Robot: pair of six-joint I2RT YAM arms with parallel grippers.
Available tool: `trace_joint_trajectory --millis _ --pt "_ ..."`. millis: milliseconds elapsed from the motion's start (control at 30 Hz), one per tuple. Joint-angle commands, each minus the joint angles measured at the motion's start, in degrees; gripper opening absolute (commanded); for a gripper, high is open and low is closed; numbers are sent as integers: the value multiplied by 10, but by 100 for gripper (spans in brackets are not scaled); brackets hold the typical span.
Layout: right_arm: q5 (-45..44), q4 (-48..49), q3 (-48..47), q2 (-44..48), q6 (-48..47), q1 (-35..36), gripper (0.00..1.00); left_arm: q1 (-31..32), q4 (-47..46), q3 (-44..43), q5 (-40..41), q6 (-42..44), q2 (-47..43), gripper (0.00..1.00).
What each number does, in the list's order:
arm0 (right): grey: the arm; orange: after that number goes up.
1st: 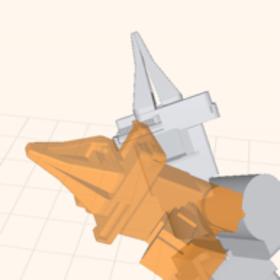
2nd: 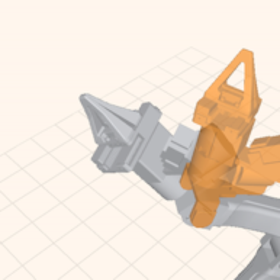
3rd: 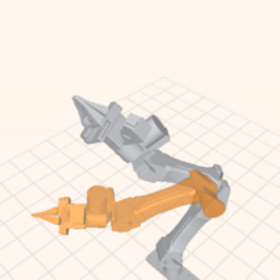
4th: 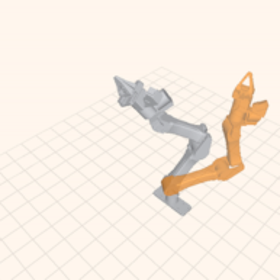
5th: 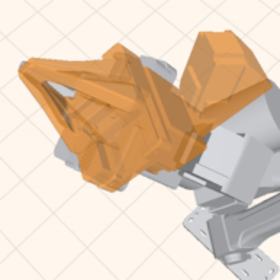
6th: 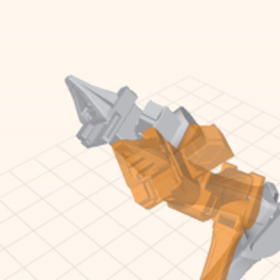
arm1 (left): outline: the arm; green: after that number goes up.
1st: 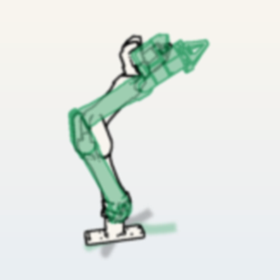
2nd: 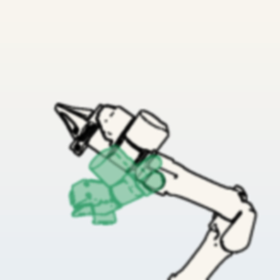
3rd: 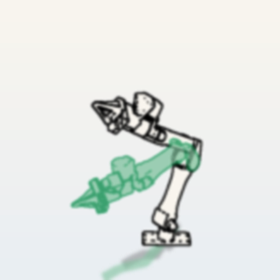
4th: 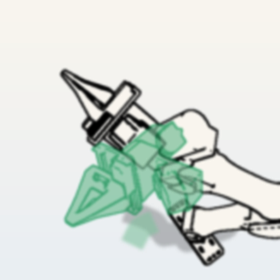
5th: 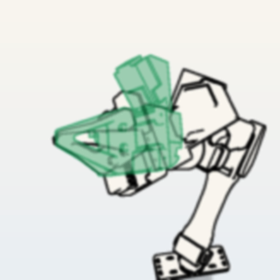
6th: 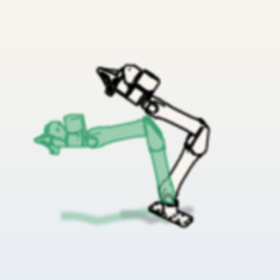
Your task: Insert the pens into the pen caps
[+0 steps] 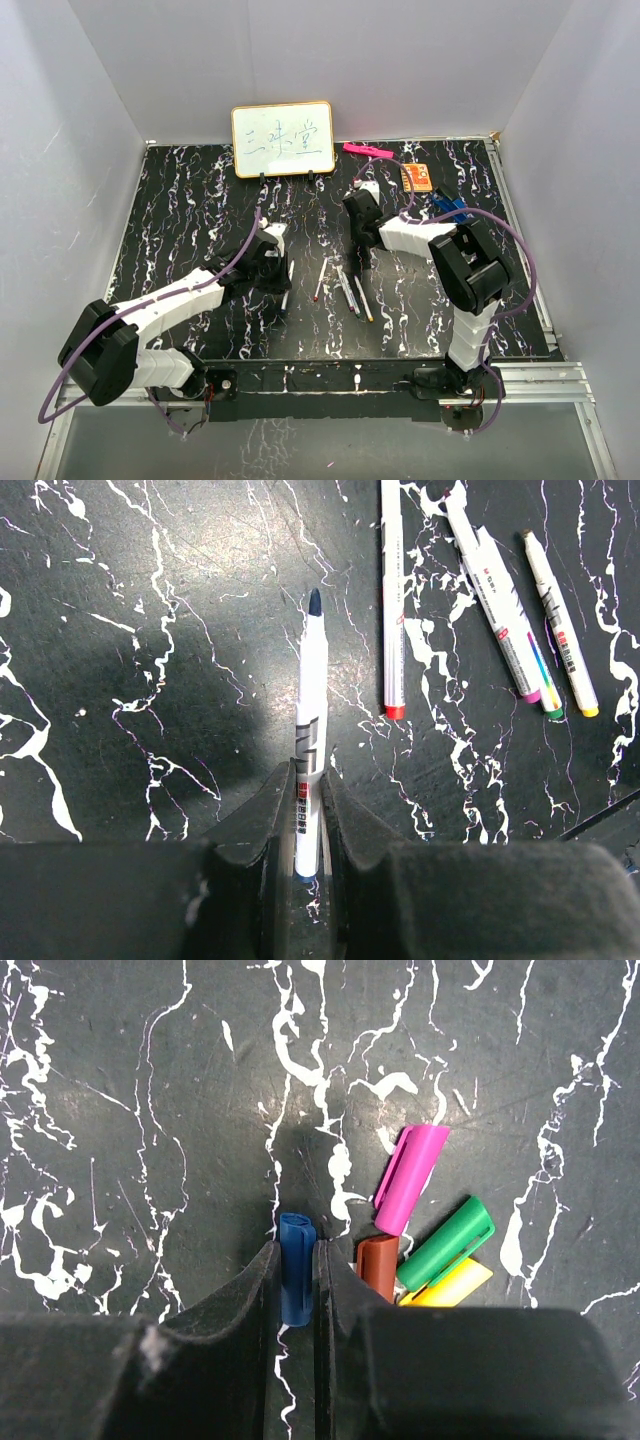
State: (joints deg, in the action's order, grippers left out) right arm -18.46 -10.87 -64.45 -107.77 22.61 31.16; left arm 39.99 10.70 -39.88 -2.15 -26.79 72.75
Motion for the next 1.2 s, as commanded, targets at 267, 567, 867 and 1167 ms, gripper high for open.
trace_joint_trajectory --millis 267,567,867,1167 --pt "31 3 -16 -23 12 1 19 3 14 -20 2 6 -4 0" --pt "36 1 -7 -26 18 1 33 3 18 -20 6 5 -6 0" --pt "42 -9 -3 -39 23 1 11 3 19 -18 6 5 -9 0" --pt "42 -26 11 -45 26 1 0 3 10 -18 0 9 -5 0"
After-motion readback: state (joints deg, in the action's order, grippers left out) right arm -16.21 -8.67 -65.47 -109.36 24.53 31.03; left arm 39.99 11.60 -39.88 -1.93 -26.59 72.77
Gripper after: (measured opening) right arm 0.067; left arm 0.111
